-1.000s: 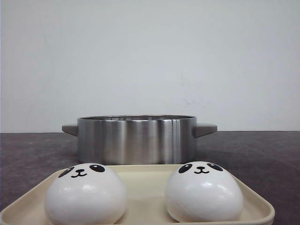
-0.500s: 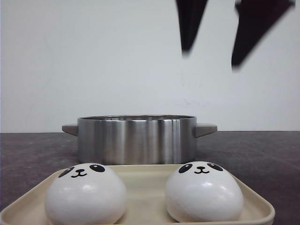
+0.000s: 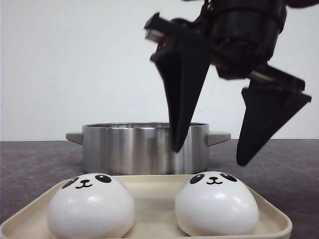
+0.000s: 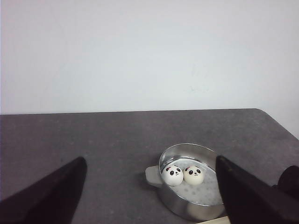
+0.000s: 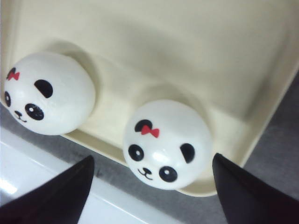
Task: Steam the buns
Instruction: 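Lower the right gripper onto the near panda bun beside it and grasp, then carry the bun with the right gripper into the pot and release, then raise the right gripper away from the pot, then lower the left gripper onto the last panda bun on the tray and grasp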
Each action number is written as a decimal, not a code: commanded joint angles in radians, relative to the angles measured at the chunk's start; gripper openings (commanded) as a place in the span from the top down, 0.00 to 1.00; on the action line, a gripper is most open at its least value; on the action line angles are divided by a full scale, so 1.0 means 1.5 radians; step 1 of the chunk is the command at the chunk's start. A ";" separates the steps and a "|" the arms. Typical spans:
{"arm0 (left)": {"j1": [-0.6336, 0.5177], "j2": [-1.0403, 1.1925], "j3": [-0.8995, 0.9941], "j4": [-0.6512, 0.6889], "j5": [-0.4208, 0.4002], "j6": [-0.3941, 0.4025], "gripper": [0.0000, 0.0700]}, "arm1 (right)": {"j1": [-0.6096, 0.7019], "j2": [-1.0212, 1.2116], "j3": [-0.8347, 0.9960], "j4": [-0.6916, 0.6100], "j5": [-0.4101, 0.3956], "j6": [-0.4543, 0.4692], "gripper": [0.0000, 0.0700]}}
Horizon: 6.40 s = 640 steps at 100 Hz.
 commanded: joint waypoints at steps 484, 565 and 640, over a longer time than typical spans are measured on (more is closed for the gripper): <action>-0.034 0.142 -0.637 0.237 0.381 -0.216 0.03 | -0.025 -0.176 0.826 -0.369 0.289 -0.370 1.00; -0.139 0.514 -0.637 0.388 0.401 -0.228 0.03 | -0.025 -0.278 0.807 -0.374 0.319 -0.355 1.00; -0.138 0.586 -0.630 0.423 0.363 -0.252 0.99 | -0.025 -0.289 0.749 -0.374 0.313 -0.333 1.00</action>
